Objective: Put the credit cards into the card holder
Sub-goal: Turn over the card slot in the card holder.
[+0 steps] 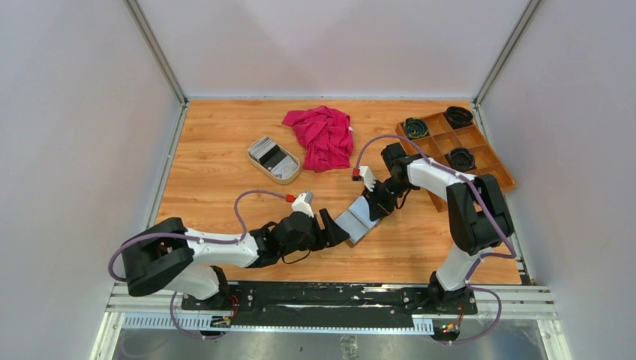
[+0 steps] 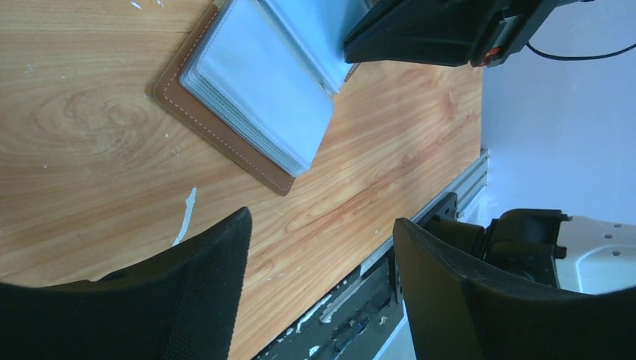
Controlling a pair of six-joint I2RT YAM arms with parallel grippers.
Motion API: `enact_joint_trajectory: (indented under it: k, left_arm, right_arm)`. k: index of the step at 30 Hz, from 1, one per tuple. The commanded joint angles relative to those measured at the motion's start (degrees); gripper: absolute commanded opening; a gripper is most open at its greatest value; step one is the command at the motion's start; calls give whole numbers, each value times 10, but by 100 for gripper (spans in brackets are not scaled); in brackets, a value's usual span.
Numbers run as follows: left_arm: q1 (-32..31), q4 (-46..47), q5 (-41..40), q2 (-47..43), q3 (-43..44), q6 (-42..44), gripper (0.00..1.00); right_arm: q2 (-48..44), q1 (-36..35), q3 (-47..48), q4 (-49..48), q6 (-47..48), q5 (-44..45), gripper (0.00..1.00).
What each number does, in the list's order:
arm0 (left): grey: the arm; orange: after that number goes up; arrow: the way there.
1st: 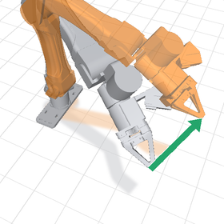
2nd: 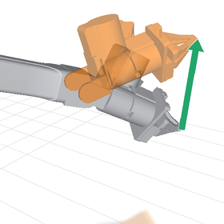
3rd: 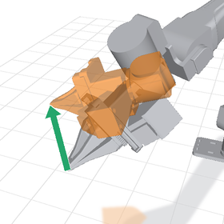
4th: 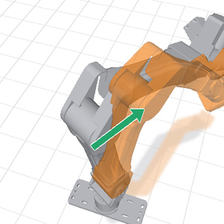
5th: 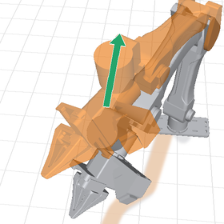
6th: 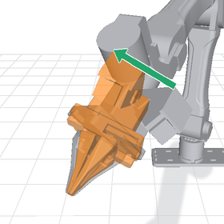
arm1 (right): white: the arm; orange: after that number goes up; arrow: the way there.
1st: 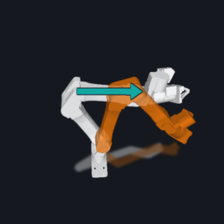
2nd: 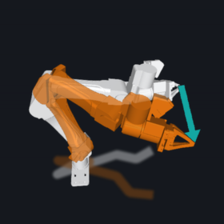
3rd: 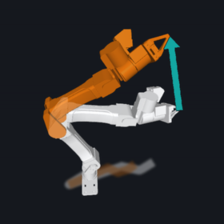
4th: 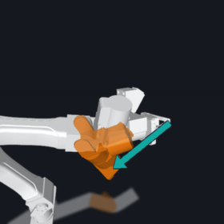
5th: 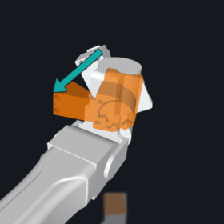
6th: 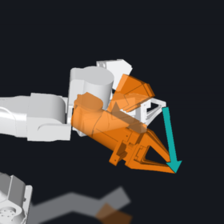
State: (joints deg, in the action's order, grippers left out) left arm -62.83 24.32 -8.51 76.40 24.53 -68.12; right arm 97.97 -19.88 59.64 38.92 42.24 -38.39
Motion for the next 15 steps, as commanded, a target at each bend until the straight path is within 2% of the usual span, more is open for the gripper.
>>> enact_joint_trajectory:
  k: [1, 8, 15]
  left_arm:
    - [-5, 57, -1, 37, 11, -21, 70]
    - [1, 84, -30, 71, 26, -23, 61]
    - [26, 124, -7, 125, 45, -33, 54]
  right_arm:
    - [9, -9, 15, 20, 2, 0, 12]
    - [9, -10, 16, 19, 2, -2, 11]
    - [9, -10, 15, 20, 2, -3, 12]
